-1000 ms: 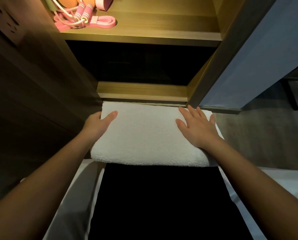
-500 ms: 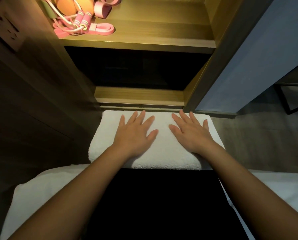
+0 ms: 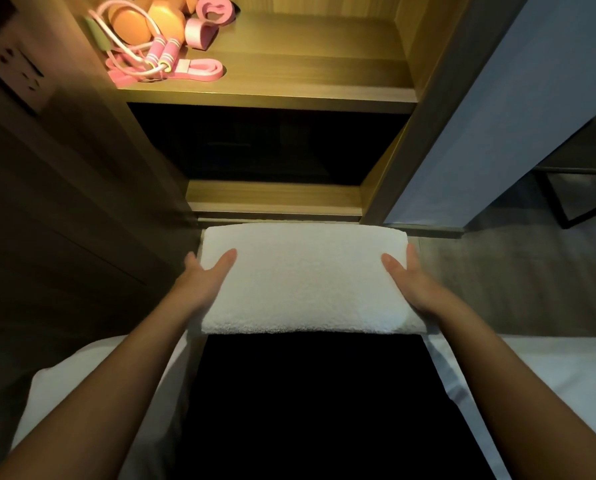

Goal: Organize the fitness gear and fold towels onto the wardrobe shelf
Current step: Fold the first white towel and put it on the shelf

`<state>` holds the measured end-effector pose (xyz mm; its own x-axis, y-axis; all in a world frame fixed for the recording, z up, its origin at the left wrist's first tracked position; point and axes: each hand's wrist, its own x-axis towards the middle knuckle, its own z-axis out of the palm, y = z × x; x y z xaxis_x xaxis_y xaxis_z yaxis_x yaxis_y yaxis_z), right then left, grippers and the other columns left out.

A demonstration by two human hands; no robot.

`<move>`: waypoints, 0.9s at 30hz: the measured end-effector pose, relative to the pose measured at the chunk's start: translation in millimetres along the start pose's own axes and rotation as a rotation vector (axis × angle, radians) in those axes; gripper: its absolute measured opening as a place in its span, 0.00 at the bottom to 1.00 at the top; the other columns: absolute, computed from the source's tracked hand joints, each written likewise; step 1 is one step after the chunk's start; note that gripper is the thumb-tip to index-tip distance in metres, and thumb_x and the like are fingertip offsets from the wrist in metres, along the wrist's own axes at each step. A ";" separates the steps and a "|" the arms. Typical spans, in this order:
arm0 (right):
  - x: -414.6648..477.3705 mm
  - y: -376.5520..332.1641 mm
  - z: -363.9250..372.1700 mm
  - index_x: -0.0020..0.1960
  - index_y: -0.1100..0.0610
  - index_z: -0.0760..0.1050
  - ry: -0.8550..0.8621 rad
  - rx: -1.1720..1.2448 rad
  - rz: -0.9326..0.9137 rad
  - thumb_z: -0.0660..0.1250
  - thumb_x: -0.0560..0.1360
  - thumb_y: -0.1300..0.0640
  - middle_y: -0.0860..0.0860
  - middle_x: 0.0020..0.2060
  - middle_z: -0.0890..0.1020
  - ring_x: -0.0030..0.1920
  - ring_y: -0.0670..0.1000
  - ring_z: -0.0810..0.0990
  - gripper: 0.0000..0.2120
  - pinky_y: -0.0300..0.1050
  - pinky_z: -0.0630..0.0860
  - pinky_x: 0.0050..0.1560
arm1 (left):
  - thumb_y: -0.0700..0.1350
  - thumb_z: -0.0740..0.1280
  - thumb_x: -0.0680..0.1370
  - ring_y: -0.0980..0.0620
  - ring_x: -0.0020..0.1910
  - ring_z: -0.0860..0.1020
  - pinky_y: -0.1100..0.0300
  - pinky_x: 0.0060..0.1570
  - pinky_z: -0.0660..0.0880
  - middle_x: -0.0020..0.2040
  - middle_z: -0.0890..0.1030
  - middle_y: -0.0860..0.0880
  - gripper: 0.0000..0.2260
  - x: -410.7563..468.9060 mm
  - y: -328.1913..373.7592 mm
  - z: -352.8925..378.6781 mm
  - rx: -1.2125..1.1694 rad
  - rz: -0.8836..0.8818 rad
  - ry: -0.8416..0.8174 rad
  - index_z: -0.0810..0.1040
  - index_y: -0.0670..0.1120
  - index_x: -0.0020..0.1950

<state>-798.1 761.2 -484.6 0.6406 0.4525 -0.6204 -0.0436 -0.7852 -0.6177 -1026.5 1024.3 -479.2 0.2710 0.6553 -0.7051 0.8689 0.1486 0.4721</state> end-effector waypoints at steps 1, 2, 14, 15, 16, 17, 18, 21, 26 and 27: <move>0.1 2.6 -2.7 0.78 0.53 0.52 0.004 0.057 0.029 0.52 0.80 0.37 0.54 0.72 0.66 0.62 0.52 0.70 0.33 0.51 0.68 0.59 | 0.72 0.59 0.72 0.34 0.72 0.62 0.36 0.67 0.64 0.77 0.60 0.41 0.45 1.7 -1.5 -3.4 -0.049 -0.054 -0.024 0.47 0.49 0.79; -0.6 4.7 -5.7 0.75 0.55 0.59 -0.008 0.080 0.073 0.52 0.79 0.36 0.55 0.69 0.70 0.59 0.52 0.72 0.32 0.50 0.69 0.57 | 0.72 0.59 0.73 0.34 0.71 0.64 0.37 0.67 0.64 0.75 0.62 0.40 0.44 3.1 -2.9 -6.7 -0.091 -0.096 -0.066 0.52 0.46 0.79; -14.9 5.8 -20.0 0.68 0.57 0.67 0.027 0.033 0.091 0.60 0.78 0.38 0.53 0.61 0.75 0.53 0.52 0.76 0.28 0.51 0.75 0.50 | 0.62 0.68 0.75 0.40 0.53 0.80 0.46 0.61 0.74 0.56 0.81 0.41 0.29 1.8 -12.6 -27.5 -0.185 -0.051 -0.120 0.76 0.38 0.63; -16.4 5.8 -19.3 0.70 0.57 0.65 0.020 0.025 0.083 0.60 0.78 0.40 0.54 0.64 0.74 0.58 0.54 0.75 0.28 0.54 0.75 0.56 | 0.62 0.66 0.75 0.40 0.54 0.79 0.47 0.61 0.74 0.58 0.80 0.41 0.30 -0.8 -13.5 -28.2 -0.120 -0.052 -0.126 0.75 0.38 0.64; -17.7 4.2 -18.9 0.71 0.57 0.64 0.026 0.006 0.054 0.61 0.79 0.42 0.55 0.66 0.73 0.62 0.56 0.74 0.28 0.56 0.73 0.61 | 0.62 0.65 0.77 0.42 0.54 0.78 0.48 0.58 0.74 0.60 0.79 0.41 0.30 -4.2 -11.8 -28.0 -0.050 -0.037 -0.118 0.73 0.38 0.65; -18.2 0.0 -18.6 0.73 0.57 0.61 0.058 -0.039 -0.003 0.61 0.80 0.45 0.55 0.69 0.71 0.65 0.57 0.72 0.27 0.57 0.71 0.65 | 0.60 0.64 0.78 0.43 0.54 0.76 0.50 0.55 0.73 0.63 0.77 0.41 0.28 -7.2 -7.8 -27.6 0.035 0.017 -0.068 0.71 0.39 0.67; -19.3 -6.6 -17.9 0.75 0.56 0.58 0.113 -0.124 -0.074 0.61 0.80 0.48 0.55 0.72 0.68 0.68 0.58 0.69 0.28 0.58 0.69 0.67 | 0.58 0.63 0.79 0.43 0.56 0.75 0.50 0.53 0.72 0.65 0.74 0.41 0.26 -9.8 -1.8 -26.3 0.137 0.113 0.030 0.68 0.41 0.69; -26.6 -29.6 -0.3 0.79 0.51 0.50 0.231 -0.524 -0.295 0.56 0.81 0.52 0.52 0.78 0.56 0.77 0.57 0.54 0.28 0.62 0.57 0.74 | 0.53 0.60 0.80 0.43 0.67 0.69 0.45 0.64 0.69 0.72 0.67 0.44 0.24 -29.6 19.8 -7.4 0.446 0.537 0.293 0.64 0.45 0.73; -36.1 -44.1 51.4 0.79 0.46 0.45 0.086 -0.894 -0.511 0.43 0.82 0.42 0.45 0.79 0.45 0.78 0.51 0.41 0.27 0.59 0.39 0.74 | 0.58 0.45 0.81 0.51 0.79 0.47 0.45 0.76 0.44 0.80 0.49 0.49 0.28 -70.2 31.1 60.8 0.952 0.898 0.131 0.50 0.49 0.80; -35.3 -41.7 51.0 0.79 0.47 0.45 0.085 -0.912 -0.514 0.42 0.82 0.42 0.45 0.79 0.45 0.78 0.51 0.41 0.27 0.58 0.39 0.75 | 0.59 0.43 0.81 0.52 0.79 0.46 0.46 0.76 0.43 0.80 0.49 0.50 0.28 -71.4 29.9 63.2 0.972 0.930 0.114 0.49 0.50 0.80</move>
<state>-858.0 799.6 -461.5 0.4716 0.8183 -0.3285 0.8203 -0.5438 -0.1770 -993.6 935.3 -448.2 0.9207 0.2897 -0.2614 0.3354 -0.9299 0.1510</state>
